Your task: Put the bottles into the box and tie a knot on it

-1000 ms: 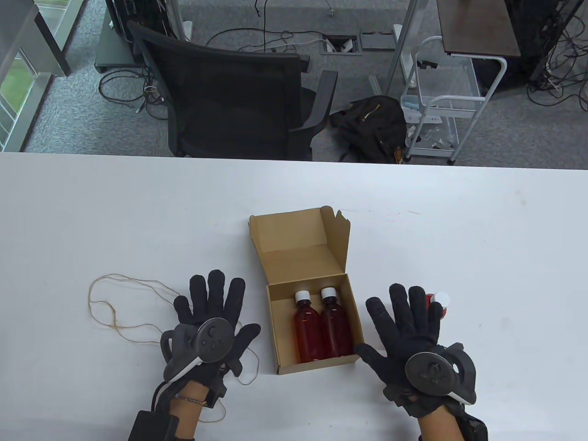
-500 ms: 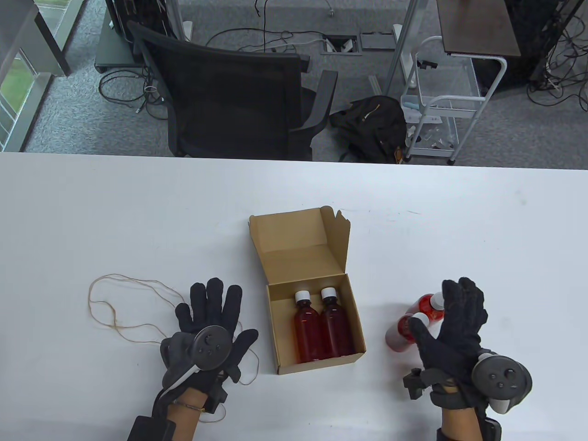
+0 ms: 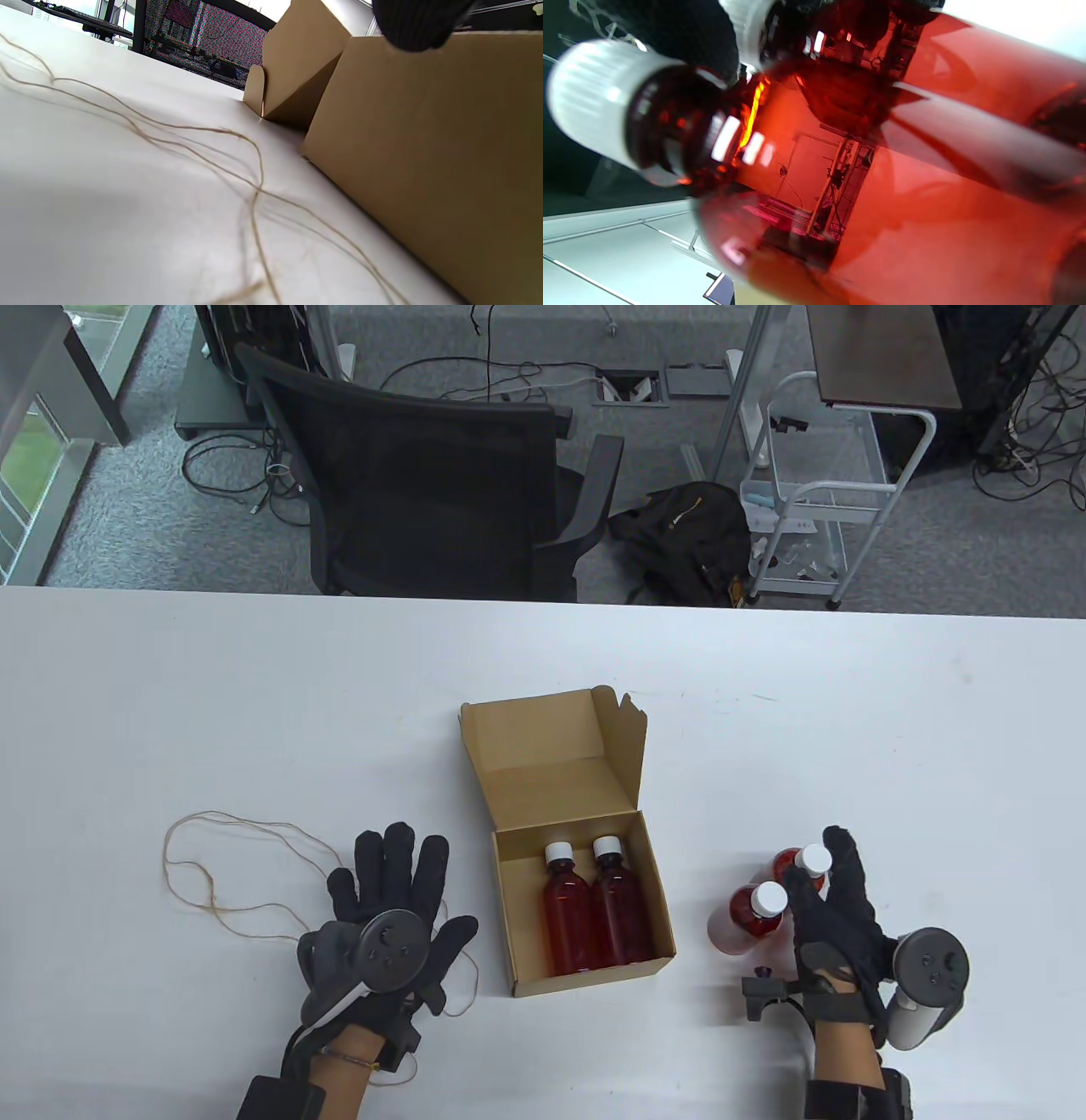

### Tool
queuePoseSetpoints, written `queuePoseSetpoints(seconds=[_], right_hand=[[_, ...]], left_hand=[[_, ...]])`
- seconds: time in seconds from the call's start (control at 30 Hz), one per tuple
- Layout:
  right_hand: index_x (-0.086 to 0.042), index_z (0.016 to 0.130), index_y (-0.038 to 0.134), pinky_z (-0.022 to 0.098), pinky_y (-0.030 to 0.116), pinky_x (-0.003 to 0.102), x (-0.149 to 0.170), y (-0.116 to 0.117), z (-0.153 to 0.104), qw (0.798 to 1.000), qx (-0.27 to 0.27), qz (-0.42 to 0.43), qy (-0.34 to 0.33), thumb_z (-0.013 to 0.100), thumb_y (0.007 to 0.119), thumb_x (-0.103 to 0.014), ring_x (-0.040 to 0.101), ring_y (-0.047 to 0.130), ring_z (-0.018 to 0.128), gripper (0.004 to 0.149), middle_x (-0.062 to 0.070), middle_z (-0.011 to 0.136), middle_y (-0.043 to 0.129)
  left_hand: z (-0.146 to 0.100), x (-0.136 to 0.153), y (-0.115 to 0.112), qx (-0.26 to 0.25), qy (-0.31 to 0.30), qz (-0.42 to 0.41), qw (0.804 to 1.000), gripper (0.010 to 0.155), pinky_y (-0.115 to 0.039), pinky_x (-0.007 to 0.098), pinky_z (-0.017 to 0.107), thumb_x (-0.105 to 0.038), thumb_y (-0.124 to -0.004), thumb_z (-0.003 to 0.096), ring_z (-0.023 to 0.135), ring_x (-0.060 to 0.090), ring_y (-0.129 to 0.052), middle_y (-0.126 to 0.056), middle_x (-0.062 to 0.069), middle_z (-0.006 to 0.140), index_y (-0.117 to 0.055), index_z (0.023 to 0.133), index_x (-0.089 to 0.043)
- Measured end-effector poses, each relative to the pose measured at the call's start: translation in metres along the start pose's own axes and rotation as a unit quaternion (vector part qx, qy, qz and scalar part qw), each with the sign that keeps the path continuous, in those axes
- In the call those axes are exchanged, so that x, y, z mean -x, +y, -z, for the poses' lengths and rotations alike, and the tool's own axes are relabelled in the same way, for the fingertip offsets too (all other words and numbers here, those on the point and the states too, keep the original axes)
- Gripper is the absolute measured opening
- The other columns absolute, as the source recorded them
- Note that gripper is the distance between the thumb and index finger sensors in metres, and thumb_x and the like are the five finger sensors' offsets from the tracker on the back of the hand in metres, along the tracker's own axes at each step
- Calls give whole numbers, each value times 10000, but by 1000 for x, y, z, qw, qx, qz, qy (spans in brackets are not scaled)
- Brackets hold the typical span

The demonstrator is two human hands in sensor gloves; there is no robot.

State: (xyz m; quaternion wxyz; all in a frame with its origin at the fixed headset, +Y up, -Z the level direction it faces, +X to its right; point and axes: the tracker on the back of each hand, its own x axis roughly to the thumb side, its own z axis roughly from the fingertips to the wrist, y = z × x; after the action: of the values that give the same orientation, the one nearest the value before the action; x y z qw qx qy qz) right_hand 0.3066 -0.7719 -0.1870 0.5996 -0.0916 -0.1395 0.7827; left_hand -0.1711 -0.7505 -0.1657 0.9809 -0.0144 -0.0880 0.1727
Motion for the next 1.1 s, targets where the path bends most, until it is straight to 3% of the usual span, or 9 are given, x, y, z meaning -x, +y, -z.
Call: queuePoseSetpoints(seconds=[0.27,0.4,0.67,0.77,0.97,1.1], right_hand=[[-103,1065,519,638,365,717,9,6,3,1000,5,-14,19,482,881,-379,541,441,952,739,274,1096,472],[-107,1048,541,622,523,698,9,5,4,1000,4,-14,19,469,904,-375,562,553,907,734,274,1067,546],[-40,1016,630,536,683,701,-2,-2,0,993,41,-104,-27,465,926,-378,600,735,792,711,312,979,694],[-27,1017,630,548,671,695,-7,-3,-2,991,53,-115,-41,467,928,-372,591,736,796,714,310,977,701],[13,1033,543,556,676,676,-37,-19,-10,978,110,-131,-118,483,909,-389,569,748,794,773,322,966,689],[30,1038,516,550,694,669,-79,-25,-24,964,131,-127,-193,490,904,-403,560,774,780,798,337,954,699]], left_hand=[[0,1,-1,3,2,-3,1000,957,-240,812,657,-622,-723,513,1083,609,-102,-52,246,1253,-152,1190,-258],[1,1,-2,8,3,0,1000,957,-242,812,657,-621,-724,514,1083,610,-104,-57,248,1253,-152,1191,-257],[1,-2,-4,11,-2,3,1000,956,-250,812,656,-619,-725,514,1083,613,-117,-67,260,1252,-161,1192,-251],[0,-3,-4,11,-4,3,1000,957,-249,812,657,-620,-725,513,1083,613,-117,-70,263,1251,-162,1193,-250],[-1,-3,0,4,-2,-4,1000,955,-244,813,657,-620,-723,515,1083,614,-110,-65,262,1251,-159,1193,-253],[0,-1,1,3,2,-5,1000,954,-240,814,657,-619,-724,516,1084,613,-105,-60,260,1252,-159,1193,-254]])
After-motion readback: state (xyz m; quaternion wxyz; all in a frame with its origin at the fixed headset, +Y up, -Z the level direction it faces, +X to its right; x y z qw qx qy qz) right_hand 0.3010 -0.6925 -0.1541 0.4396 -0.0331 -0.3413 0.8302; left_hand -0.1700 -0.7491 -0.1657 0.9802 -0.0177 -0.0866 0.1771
